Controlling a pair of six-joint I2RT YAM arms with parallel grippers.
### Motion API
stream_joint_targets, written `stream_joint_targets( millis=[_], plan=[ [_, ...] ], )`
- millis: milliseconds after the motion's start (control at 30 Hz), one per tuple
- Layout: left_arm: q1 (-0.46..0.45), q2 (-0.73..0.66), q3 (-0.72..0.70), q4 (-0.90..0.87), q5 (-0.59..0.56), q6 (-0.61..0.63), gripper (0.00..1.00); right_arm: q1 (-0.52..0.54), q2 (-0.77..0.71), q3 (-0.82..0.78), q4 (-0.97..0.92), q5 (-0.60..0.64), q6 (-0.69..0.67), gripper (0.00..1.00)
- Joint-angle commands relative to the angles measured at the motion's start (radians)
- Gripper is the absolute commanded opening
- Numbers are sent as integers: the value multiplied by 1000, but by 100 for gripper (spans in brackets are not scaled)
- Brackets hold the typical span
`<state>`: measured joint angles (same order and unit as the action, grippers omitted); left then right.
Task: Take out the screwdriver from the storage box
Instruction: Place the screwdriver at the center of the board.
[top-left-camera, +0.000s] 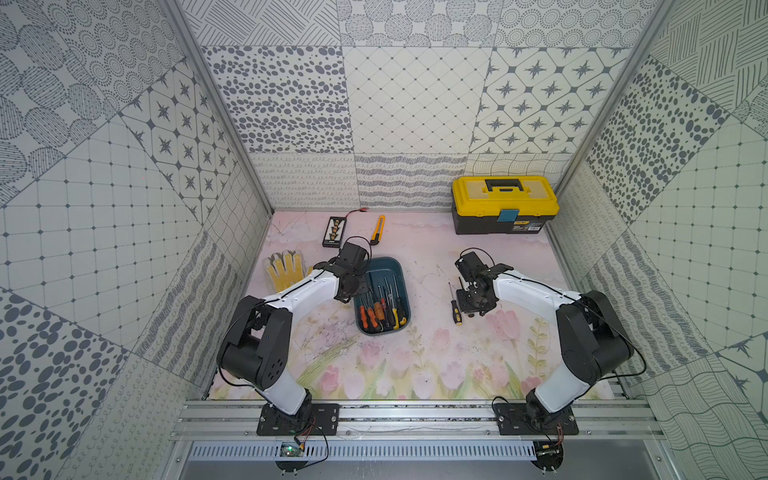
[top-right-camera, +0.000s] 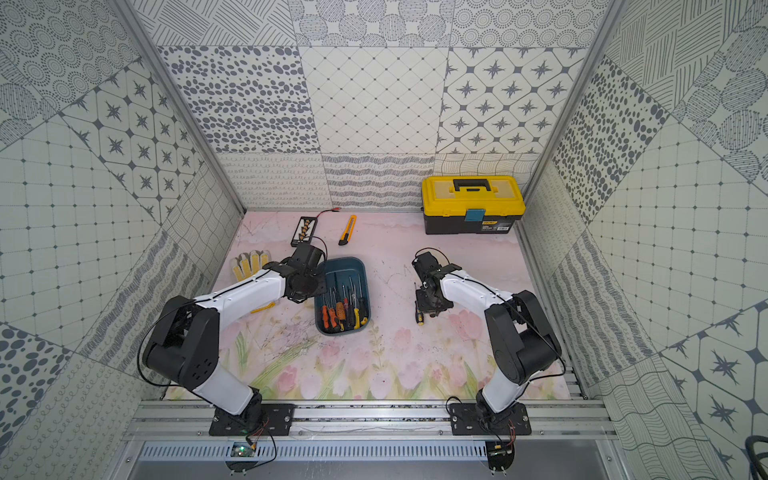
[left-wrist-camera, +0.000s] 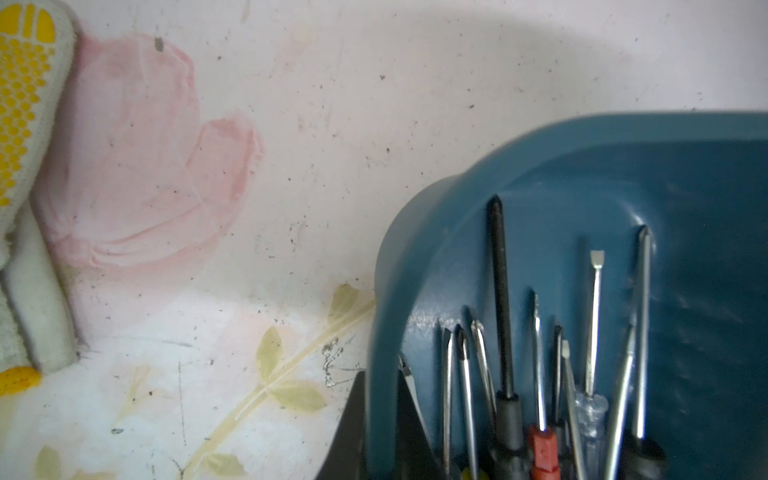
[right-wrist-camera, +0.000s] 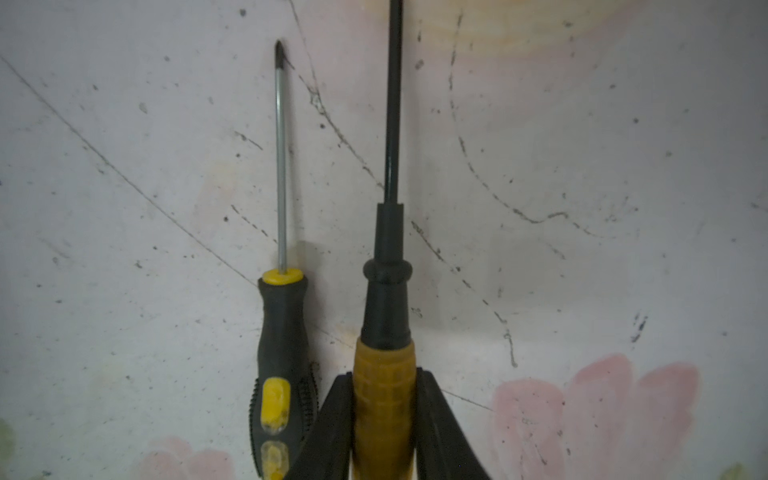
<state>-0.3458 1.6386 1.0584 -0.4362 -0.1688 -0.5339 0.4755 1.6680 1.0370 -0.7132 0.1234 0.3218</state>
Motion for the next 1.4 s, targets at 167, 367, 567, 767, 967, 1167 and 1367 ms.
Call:
stream_joint_targets(
  millis=[167, 367, 567, 767, 967, 1167, 1367],
  plan=[
    [-1, 20, 29, 83, -9, 20, 0, -18, 44, 7, 66, -50, 11, 0],
    [-2, 25, 20, 85, -23, 24, 0, -24, 56, -11, 72, -60, 49, 6],
    [-2, 23, 30, 79, -18, 23, 0, -25, 59, -43, 88, -70, 74, 17],
    [-2, 10, 20, 90, -6, 20, 0, -26, 58, -50, 90, -71, 90, 29],
    [-1, 13, 25, 83, -9, 18, 0, -27, 53, -48, 90, -52, 96, 41],
    [-2, 16, 30, 78, -11, 21, 0, -27, 31, -48, 90, -42, 103, 53],
    [-2, 38, 80, 39, -1, 62, 0, -26, -23, -53, 91, -28, 110, 61]
  ],
)
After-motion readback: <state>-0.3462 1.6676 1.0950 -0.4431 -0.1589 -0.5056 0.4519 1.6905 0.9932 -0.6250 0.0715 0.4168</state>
